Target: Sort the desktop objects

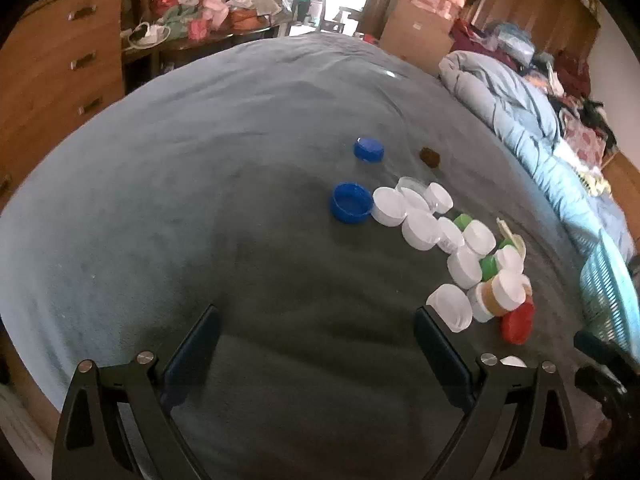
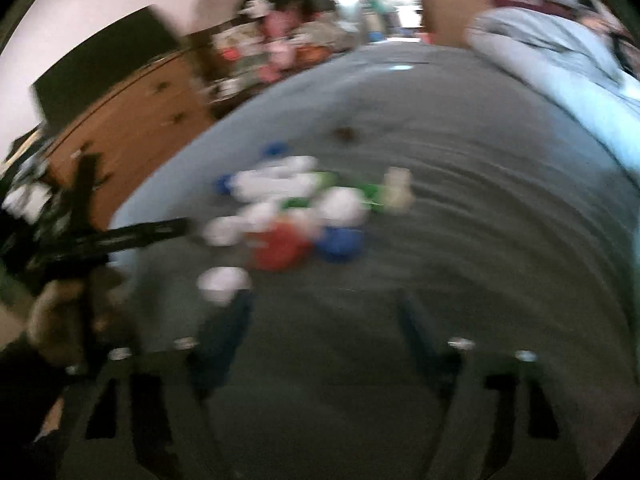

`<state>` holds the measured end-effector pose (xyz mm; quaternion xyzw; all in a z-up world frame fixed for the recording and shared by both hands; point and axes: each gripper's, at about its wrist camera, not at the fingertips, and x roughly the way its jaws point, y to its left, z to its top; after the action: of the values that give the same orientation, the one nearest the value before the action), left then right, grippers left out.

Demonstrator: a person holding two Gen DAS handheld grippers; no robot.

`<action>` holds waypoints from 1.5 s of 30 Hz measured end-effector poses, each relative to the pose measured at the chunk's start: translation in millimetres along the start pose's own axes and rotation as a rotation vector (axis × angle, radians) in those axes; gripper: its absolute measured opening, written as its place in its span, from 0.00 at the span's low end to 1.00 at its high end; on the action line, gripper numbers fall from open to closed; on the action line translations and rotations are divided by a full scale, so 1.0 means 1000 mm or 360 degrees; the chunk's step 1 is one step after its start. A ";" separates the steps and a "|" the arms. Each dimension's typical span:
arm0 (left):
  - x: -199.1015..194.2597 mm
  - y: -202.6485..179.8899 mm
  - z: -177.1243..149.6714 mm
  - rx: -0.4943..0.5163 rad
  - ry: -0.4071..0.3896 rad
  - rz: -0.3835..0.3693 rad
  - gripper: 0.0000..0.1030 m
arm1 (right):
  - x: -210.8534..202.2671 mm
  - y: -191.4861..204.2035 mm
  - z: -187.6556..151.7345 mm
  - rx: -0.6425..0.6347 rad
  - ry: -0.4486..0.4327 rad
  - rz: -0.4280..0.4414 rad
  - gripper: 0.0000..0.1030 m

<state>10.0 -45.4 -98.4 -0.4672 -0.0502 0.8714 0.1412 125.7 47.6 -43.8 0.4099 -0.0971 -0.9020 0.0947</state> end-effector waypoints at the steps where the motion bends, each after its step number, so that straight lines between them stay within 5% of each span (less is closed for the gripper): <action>1: 0.000 -0.001 -0.001 0.0006 0.0001 0.0004 0.97 | 0.006 0.008 0.001 -0.0049 0.0012 0.0011 0.57; 9: 0.001 0.007 -0.003 -0.0008 -0.0004 -0.0053 0.99 | 0.035 0.045 0.003 -0.0177 0.0095 0.0068 0.57; 14: 0.003 0.011 -0.001 -0.0009 0.0000 -0.0070 1.00 | 0.043 0.047 0.001 -0.0170 0.0149 0.0076 0.26; 24: 0.003 0.010 -0.002 0.0001 0.0004 -0.0059 1.00 | 0.017 0.039 0.011 -0.0055 -0.0012 0.0192 0.25; 26: 0.003 0.010 -0.002 0.0005 0.0007 -0.0053 1.00 | 0.022 0.034 0.011 -0.0088 0.0048 0.0068 0.25; 27: 0.003 0.010 -0.002 0.0010 0.0008 -0.0052 1.00 | 0.025 0.024 0.012 -0.0001 0.0093 0.0111 0.25; 29: 0.003 0.009 -0.002 0.0015 0.0010 -0.0046 1.00 | 0.006 -0.005 0.020 0.0332 -0.0050 0.0311 0.25; 34: -0.009 -0.006 -0.004 0.0159 -0.0059 -0.0130 0.95 | -0.005 -0.019 0.025 0.0138 -0.0047 -0.0032 0.25; 38: -0.012 -0.039 -0.008 0.0373 -0.0108 -0.0188 0.95 | 0.000 -0.046 0.007 0.0367 -0.0016 -0.0061 0.25; 45: 0.009 -0.045 -0.002 0.0386 -0.0049 -0.0163 0.95 | -0.002 -0.046 -0.009 0.0349 0.0006 -0.0050 0.25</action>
<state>16.0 0.0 -96.4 -0.4300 0.0295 0.8698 0.2402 129.7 91.7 -60.3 0.4210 -0.1887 -0.8865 0.0353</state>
